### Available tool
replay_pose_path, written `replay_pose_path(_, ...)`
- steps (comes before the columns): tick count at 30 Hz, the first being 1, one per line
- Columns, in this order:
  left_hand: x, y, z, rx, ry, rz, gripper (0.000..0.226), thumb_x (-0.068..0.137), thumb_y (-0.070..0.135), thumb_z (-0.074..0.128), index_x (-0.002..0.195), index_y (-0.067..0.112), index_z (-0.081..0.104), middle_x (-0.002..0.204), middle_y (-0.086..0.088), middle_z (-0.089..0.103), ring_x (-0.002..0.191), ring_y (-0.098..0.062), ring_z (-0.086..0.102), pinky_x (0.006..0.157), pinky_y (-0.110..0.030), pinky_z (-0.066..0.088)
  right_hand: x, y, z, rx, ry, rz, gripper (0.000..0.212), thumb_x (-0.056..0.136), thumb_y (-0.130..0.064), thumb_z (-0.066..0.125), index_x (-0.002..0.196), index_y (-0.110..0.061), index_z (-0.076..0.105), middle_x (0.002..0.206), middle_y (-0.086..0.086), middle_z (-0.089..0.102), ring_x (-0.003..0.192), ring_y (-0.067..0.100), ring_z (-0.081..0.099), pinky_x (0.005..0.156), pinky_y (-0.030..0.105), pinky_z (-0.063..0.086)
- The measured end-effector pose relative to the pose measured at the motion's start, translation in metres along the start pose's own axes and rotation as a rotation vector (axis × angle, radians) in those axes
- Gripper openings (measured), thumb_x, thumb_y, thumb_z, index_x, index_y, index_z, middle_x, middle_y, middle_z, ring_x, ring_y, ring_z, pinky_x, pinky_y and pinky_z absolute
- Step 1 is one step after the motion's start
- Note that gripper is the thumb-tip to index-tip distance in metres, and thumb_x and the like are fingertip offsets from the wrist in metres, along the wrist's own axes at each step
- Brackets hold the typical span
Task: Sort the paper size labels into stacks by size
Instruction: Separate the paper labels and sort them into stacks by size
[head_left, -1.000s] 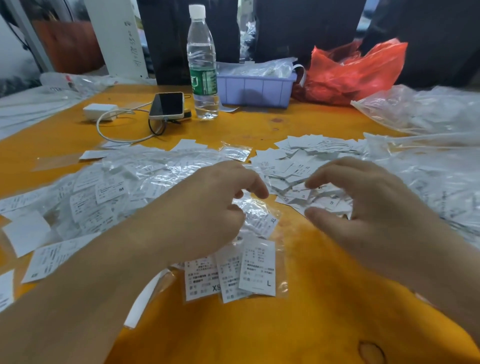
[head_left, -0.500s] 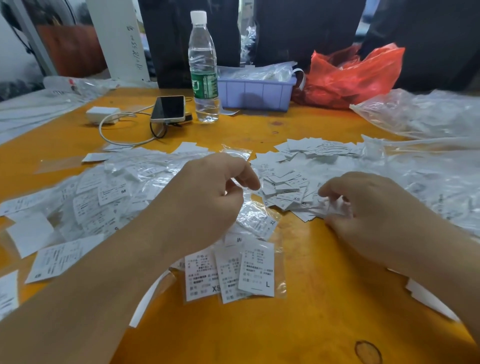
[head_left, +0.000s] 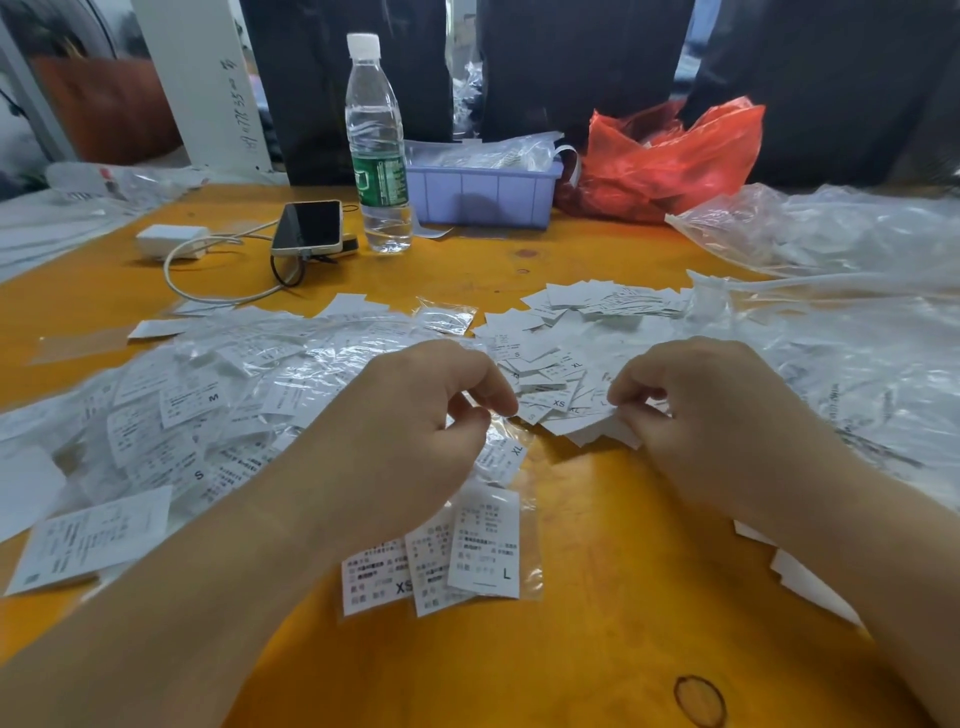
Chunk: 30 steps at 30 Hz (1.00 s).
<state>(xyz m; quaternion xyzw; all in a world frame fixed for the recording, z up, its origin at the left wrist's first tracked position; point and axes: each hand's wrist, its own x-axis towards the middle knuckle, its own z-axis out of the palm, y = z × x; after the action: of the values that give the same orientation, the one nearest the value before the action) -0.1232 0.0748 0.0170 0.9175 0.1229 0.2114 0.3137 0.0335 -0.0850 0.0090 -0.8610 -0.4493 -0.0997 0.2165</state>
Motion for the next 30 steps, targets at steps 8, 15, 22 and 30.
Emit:
replay_pose_path(8, -0.002, 0.000, 0.001, 0.003, -0.012, -0.012, 0.025, 0.092, 0.017, 0.056, 0.085, 0.039, 0.067, 0.098, 0.035, 0.054, 0.079, 0.006, 0.057, 0.062, -0.005, 0.041, 0.000, 0.001, 0.001, 0.012, -0.051, -0.021, 0.025, 0.086, -0.031, 0.069, 0.111, -0.029, 0.068, 0.104, -0.011, 0.057, 0.107, 0.013, 0.045, 0.084, 0.030, 0.040)
replay_pose_path(15, -0.002, 0.002, 0.002, 0.011, -0.014, -0.003, 0.026, 0.092, 0.016, 0.056, 0.084, 0.038, 0.067, 0.099, 0.035, 0.053, 0.084, 0.007, 0.056, 0.066, -0.002, 0.040, 0.001, -0.004, 0.008, -0.027, -0.130, -0.043, 0.012, 0.092, -0.036, 0.061, 0.096, -0.032, 0.071, 0.108, -0.016, 0.055, 0.108, 0.009, 0.038, 0.085, 0.026, 0.031)
replay_pose_path(22, -0.003, 0.004, 0.002, 0.008, -0.003, 0.000, 0.025, 0.092, 0.016, 0.057, 0.084, 0.037, 0.067, 0.099, 0.035, 0.053, 0.086, 0.009, 0.055, 0.067, -0.002, 0.039, 0.001, 0.001, 0.009, -0.013, -0.138, -0.064, 0.025, 0.089, -0.041, 0.063, 0.111, -0.028, 0.064, 0.117, -0.016, 0.060, 0.119, 0.009, 0.042, 0.092, 0.023, 0.034)
replay_pose_path(30, -0.003, 0.005, 0.001, -0.002, 0.006, -0.022, 0.026, 0.093, 0.014, 0.056, 0.085, 0.035, 0.068, 0.092, 0.029, 0.059, 0.075, 0.009, 0.056, 0.061, -0.003, 0.039, 0.005, 0.002, 0.008, 0.047, -0.109, -0.077, 0.031, 0.084, -0.041, 0.071, 0.112, -0.028, 0.068, 0.093, -0.021, 0.057, 0.094, 0.005, 0.048, 0.077, 0.027, 0.038)
